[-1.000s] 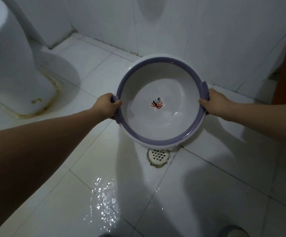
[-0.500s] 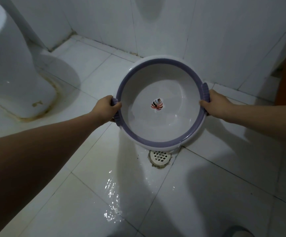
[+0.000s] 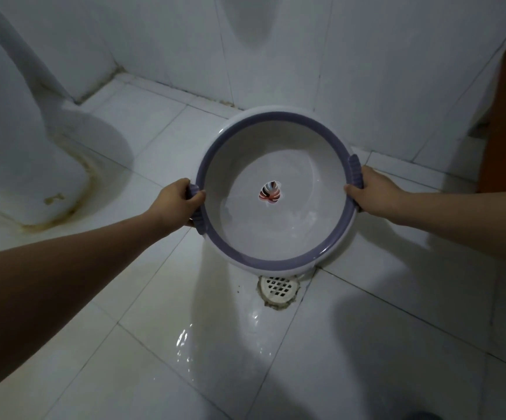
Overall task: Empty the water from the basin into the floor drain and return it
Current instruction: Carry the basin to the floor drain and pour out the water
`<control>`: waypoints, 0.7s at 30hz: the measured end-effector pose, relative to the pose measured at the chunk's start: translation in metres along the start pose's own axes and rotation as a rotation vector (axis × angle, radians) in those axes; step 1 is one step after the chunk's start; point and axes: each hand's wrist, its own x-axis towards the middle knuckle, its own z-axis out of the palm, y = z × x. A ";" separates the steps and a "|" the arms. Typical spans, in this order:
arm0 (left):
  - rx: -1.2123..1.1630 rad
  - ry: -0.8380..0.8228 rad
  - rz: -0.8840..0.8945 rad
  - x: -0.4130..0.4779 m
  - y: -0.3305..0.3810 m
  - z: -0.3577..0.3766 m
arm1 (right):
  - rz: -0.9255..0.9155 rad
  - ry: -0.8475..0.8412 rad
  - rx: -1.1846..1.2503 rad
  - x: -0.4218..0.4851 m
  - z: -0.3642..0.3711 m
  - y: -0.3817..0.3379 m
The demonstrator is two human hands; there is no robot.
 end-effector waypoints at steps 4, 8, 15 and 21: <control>0.007 0.007 0.021 0.001 0.002 -0.001 | 0.009 0.000 0.019 0.000 -0.001 0.002; -0.026 -0.007 0.042 -0.002 -0.002 0.000 | 0.013 0.015 0.056 -0.001 0.000 0.003; -0.020 0.022 0.060 -0.001 -0.007 -0.002 | -0.009 0.051 0.079 -0.004 0.002 0.003; 0.009 0.046 0.079 -0.001 -0.010 -0.002 | -0.005 0.034 0.097 -0.009 0.004 0.007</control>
